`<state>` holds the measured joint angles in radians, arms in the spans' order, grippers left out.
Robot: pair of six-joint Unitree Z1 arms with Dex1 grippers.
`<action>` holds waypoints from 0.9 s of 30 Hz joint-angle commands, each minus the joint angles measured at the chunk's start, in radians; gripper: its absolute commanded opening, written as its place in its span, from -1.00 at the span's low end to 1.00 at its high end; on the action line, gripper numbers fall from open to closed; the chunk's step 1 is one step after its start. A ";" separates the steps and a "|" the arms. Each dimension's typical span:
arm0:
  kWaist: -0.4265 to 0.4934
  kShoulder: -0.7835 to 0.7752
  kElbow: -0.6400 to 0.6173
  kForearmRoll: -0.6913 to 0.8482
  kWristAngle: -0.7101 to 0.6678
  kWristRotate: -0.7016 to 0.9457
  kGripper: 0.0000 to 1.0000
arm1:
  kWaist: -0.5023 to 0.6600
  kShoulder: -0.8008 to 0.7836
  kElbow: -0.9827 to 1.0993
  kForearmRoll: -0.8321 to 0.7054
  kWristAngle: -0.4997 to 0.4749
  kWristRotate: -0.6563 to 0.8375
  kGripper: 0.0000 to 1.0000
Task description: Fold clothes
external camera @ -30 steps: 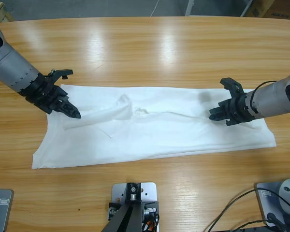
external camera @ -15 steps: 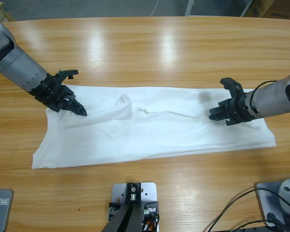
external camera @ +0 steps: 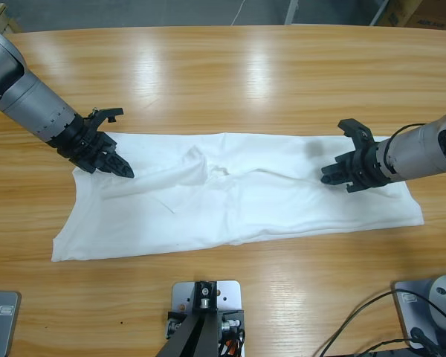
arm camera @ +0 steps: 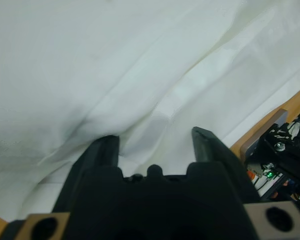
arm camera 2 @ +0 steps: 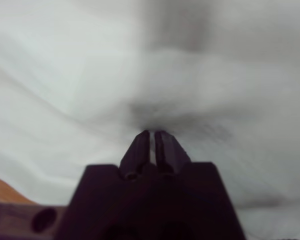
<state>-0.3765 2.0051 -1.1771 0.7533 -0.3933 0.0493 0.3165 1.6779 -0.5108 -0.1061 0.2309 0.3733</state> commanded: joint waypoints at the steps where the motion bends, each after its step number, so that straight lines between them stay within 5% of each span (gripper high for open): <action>1: -0.001 0.042 0.034 0.001 -0.006 -0.007 -0.08 | -0.014 0.103 0.034 -0.001 0.004 -0.011 -0.89; 6: 0.003 0.042 0.036 0.003 -0.001 -0.008 -0.46 | -0.014 0.102 0.034 -0.001 0.004 -0.011 -0.89; 8: 0.010 0.041 0.039 0.002 0.002 -0.008 -0.93 | -0.014 0.102 0.034 -0.001 0.004 -0.011 -0.89; 9: 0.013 0.039 0.040 0.002 0.005 -0.008 -1.00 | -0.014 0.101 0.034 -0.001 0.004 -0.011 -0.89; 27: 0.045 -0.040 -0.056 0.012 0.043 -0.055 -1.00 | -0.014 0.106 0.034 -0.004 0.004 -0.010 -0.89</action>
<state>-0.3378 1.9890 -1.1615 0.7535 -0.3732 0.0020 0.3164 1.6780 -0.5108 -0.1063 0.2309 0.3733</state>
